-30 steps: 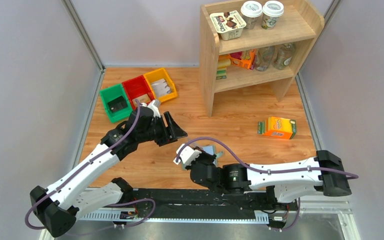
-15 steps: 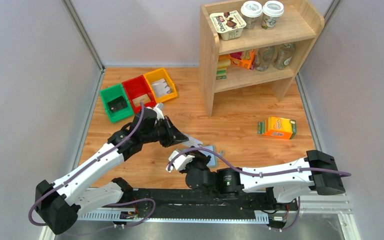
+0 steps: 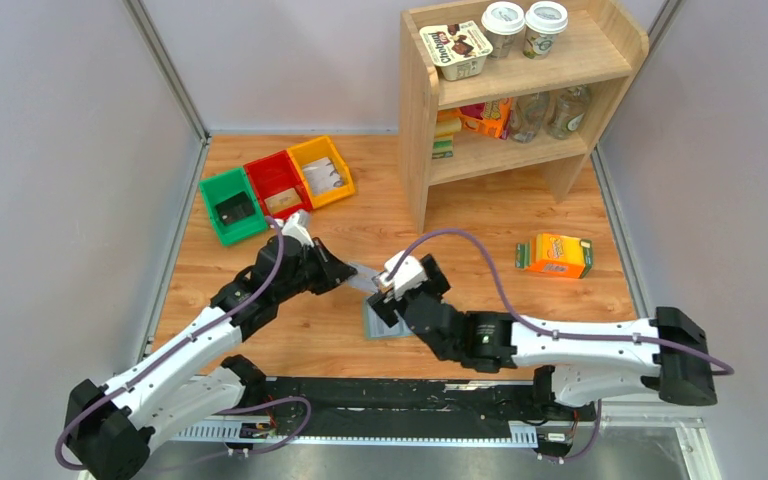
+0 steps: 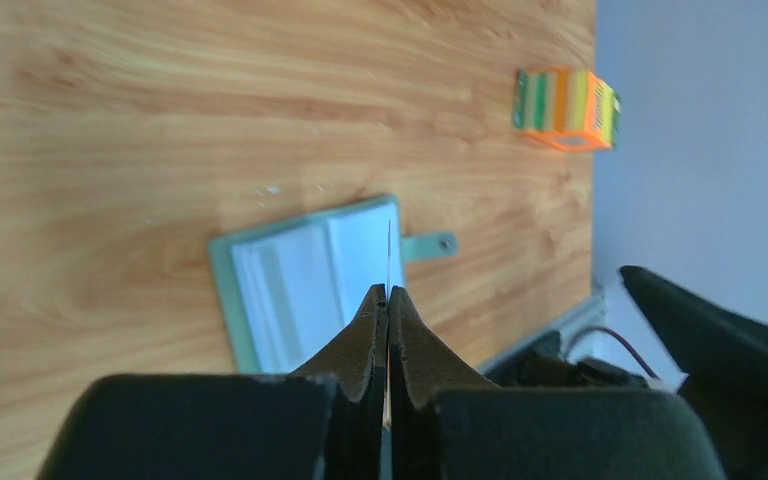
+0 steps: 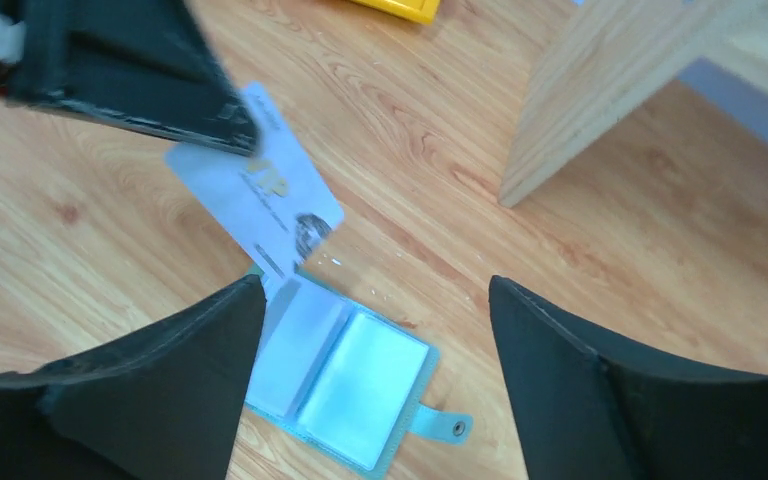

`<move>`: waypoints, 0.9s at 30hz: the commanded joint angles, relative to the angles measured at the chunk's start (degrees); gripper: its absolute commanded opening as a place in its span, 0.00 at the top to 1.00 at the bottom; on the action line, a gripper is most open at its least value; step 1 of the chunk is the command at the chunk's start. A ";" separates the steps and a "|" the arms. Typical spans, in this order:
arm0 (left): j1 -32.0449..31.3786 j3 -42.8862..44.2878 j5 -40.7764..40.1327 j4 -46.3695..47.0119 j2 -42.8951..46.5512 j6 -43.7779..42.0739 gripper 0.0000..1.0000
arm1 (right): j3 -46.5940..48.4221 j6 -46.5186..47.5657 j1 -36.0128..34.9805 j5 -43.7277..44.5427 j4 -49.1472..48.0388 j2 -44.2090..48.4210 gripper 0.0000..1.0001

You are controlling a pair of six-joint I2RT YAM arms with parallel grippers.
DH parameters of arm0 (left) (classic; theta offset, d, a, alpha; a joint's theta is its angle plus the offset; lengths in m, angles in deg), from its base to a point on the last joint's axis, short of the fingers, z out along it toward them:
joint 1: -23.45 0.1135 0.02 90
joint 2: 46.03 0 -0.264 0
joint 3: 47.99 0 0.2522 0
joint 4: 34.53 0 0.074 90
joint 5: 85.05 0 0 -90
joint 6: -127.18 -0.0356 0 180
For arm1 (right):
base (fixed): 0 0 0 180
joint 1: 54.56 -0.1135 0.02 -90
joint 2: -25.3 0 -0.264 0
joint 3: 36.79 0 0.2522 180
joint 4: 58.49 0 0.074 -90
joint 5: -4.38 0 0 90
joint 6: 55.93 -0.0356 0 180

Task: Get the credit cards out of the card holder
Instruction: Place the credit card in the storage box.

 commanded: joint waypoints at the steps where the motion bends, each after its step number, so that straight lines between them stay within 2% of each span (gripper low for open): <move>1: 2.95 -2.78 -8.54 9.86 1.46 -8.43 1.00 | -5.65 -17.36 8.41 -9.09 -1.54 7.92 0.05; 2: 3.83 -3.48 -9.16 12.13 1.37 -9.41 1.00 | -7.76 -19.82 10.00 -10.77 -2.51 9.68 0.01; 7: 7.52 -3.14 -15.13 18.73 -3.00 -14.50 1.00 | -18.48 -27.92 18.09 -17.45 -9.53 18.65 0.00; 11: 11.30 0.19 -17.16 22.78 -10.64 -16.70 1.00 | -24.47 -32.05 21.00 -16.68 -12.88 23.23 0.00; 17: 17.63 8.36 -16.64 28.58 -25.23 -17.68 1.00 | -27.12 -31.37 21.88 -11.75 -13.42 24.21 0.00; 21: 20.54 15.04 -16.89 32.28 -34.02 -17.94 1.00 | -27.99 -29.43 21.88 -12.27 -14.64 23.06 0.00; 27: 22.82 27.07 -20.24 32.10 -47.66 -17.50 1.00 | -30.90 -29.26 21.88 -13.86 -18.95 24.99 0.00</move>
